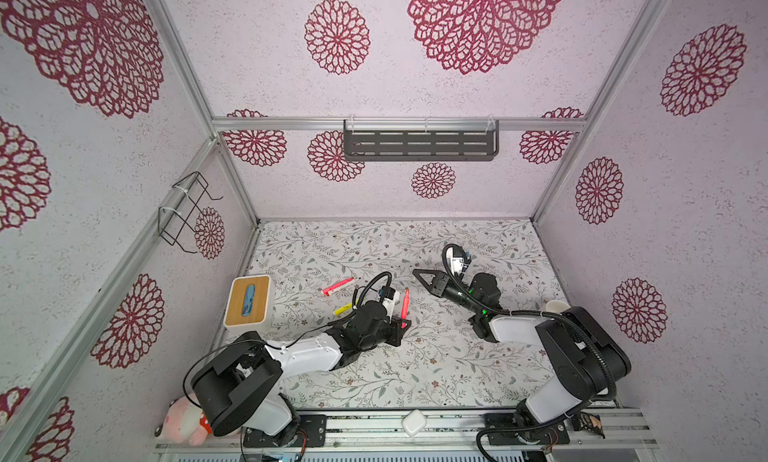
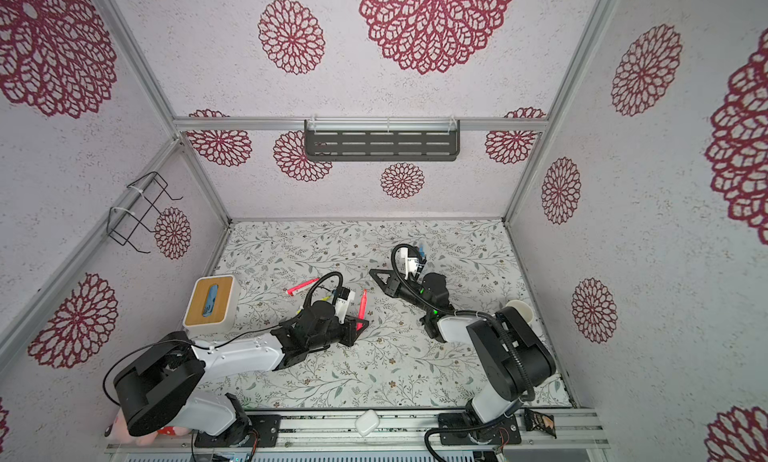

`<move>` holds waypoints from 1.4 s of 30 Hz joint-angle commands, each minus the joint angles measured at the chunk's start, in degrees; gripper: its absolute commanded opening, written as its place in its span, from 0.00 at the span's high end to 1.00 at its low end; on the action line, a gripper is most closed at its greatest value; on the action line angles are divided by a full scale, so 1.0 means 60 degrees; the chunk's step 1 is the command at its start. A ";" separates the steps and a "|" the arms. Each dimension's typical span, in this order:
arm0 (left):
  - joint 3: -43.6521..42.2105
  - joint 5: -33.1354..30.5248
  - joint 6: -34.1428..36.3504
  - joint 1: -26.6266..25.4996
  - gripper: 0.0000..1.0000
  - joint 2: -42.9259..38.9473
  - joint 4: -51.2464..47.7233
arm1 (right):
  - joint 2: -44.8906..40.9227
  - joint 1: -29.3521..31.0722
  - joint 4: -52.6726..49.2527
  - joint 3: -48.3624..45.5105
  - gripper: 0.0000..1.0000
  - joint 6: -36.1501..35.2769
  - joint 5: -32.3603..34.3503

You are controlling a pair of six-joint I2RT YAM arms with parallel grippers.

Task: Insert the pens into the pen caps
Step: 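Lift the clear cap with the right gripper and carry it toward the pink highlighter tip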

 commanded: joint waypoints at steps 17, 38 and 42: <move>0.0332 -0.0091 0.0071 -0.0104 1.00 -0.0063 0.0111 | 0.0562 0.0244 0.0989 0.0212 0.90 0.0307 -0.0349; 0.0157 -0.0345 0.0093 -0.0111 1.00 -0.0204 0.0111 | 0.0816 0.0592 0.1591 -0.0276 0.91 0.0345 -0.0251; 0.0112 -0.0368 0.0089 -0.0104 1.00 -0.0222 0.0126 | 0.0788 0.0612 0.1640 -0.0373 0.91 0.0339 -0.0223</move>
